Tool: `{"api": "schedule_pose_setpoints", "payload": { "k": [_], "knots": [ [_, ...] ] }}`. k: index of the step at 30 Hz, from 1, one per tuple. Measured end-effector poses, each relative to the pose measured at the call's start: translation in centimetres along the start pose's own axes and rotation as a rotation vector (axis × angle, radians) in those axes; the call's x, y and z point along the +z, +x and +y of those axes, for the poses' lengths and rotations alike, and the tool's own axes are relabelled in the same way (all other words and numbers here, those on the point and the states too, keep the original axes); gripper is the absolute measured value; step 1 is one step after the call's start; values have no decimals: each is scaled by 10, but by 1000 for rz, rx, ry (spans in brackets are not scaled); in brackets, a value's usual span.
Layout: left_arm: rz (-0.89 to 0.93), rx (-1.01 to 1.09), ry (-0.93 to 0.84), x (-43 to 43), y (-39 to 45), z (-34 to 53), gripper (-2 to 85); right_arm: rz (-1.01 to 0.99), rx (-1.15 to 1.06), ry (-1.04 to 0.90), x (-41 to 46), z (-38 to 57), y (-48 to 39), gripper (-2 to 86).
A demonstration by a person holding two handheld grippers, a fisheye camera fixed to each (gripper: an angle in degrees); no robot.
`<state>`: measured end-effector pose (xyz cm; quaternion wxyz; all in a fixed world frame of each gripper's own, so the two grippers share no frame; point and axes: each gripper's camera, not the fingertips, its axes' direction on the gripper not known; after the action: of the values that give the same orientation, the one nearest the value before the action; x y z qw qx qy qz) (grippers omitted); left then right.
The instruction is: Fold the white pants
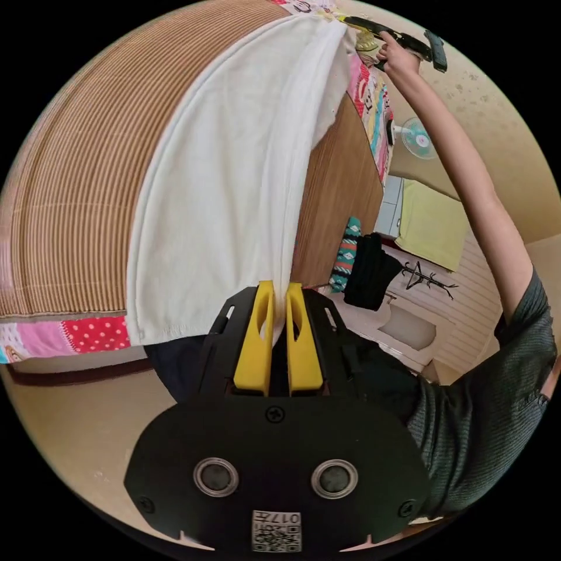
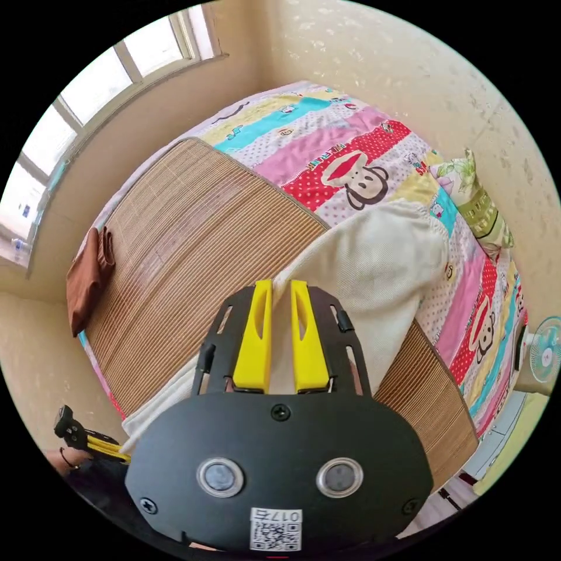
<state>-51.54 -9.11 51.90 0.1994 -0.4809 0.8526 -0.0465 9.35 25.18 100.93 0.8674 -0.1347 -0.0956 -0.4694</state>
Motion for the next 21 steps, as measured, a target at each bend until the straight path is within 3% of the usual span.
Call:
{"api": "schedule_pose_setpoints", "payload": {
  "k": [4, 6, 8, 10, 12, 15, 18, 21],
  "knots": [
    [-116, -73, -16, -16, -27, -6, 35, -282, 294, 50, 14, 35, 44, 89],
    [-138, -79, -49, -15, -28, -8, 6, -449, 375, 144, 15, 102, 64, 87],
    [-184, -69, -78, -13, -24, -6, -3, -471, 437, 137, 20, 166, 70, 89],
    [-255, -48, -129, -8, -12, 2, -7, -468, 452, 41, 30, 228, 64, 97],
    [-273, -23, -149, -5, -2, 9, -6, -465, 408, -175, 50, 309, 35, 114],
    [-239, -28, -101, -10, 10, 26, 3, -529, 363, -393, 66, 400, -14, 125],
    [-121, -7, 8, -22, 20, 44, 37, -644, 401, -477, 71, 459, -50, 131],
    [-44, 31, -65, -12, 25, 47, 75, -726, 402, -557, 84, 483, -76, 129]
  ]
}}
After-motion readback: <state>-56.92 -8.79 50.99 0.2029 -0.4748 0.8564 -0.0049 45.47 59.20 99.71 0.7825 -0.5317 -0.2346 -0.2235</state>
